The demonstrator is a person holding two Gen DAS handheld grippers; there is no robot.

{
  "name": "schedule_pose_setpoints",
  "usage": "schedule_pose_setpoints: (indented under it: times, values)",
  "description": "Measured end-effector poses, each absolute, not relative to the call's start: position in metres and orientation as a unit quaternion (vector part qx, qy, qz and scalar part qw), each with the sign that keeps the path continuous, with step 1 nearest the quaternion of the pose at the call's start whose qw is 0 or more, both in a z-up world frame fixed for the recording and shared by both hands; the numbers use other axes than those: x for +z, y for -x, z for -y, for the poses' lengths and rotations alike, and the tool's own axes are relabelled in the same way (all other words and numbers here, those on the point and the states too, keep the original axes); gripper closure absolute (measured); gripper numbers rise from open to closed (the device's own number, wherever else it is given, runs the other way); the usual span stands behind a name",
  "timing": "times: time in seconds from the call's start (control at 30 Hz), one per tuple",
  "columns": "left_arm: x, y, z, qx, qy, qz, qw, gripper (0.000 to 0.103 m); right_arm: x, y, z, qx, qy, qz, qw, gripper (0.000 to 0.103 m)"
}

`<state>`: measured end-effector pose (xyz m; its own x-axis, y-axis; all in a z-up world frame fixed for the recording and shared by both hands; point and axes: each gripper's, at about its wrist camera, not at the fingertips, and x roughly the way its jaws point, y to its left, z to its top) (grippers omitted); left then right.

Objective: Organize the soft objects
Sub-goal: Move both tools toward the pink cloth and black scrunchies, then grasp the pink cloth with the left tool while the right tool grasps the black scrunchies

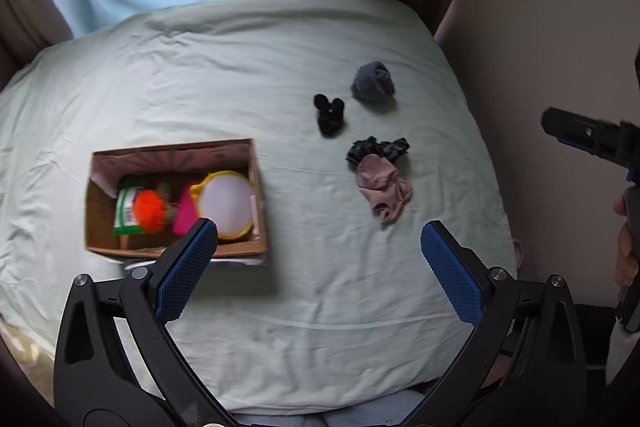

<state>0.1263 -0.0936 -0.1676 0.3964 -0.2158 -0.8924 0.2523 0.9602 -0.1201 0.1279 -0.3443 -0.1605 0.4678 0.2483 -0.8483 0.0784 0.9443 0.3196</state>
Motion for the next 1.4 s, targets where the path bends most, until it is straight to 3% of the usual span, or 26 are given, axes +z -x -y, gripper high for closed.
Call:
schedule_pose_setpoints:
  times: [0.43, 0.97, 1.17, 1.27, 1.3, 1.33, 1.4]
  values:
    - [-0.258, -0.17, 0.206, -0.174, -0.025, -0.576, 0.798, 0.002, -0.269, -0.224, 0.402, 0.109, -0.179, -0.595, 0.776, 0.013]
    - [-0.414, -0.21, 0.262, -0.193, -0.005, -0.595, 0.78, 0.003, -0.435, -0.291, 0.395, 0.197, -0.167, -0.64, 0.723, 0.013]
    - [-0.447, -0.217, 0.281, -0.197, -0.026, -0.604, 0.772, 0.018, -0.467, -0.299, 0.385, 0.203, -0.19, -0.648, 0.709, 0.017]
    - [-0.456, -0.218, 0.288, -0.202, -0.034, -0.604, 0.77, 0.038, -0.475, -0.302, 0.381, 0.202, -0.187, -0.652, 0.706, 0.027]
    - [-0.46, -0.219, 0.289, -0.203, -0.038, -0.605, 0.769, 0.05, -0.476, -0.302, 0.38, 0.202, -0.187, -0.652, 0.706, 0.03]
    - [-0.463, -0.221, 0.291, -0.202, -0.043, -0.607, 0.768, 0.057, -0.477, -0.302, 0.381, 0.203, -0.187, -0.651, 0.707, 0.033]
    - [-0.473, -0.225, 0.291, -0.204, -0.042, -0.615, 0.761, 0.06, -0.478, -0.301, 0.381, 0.201, -0.178, -0.65, 0.711, 0.041]
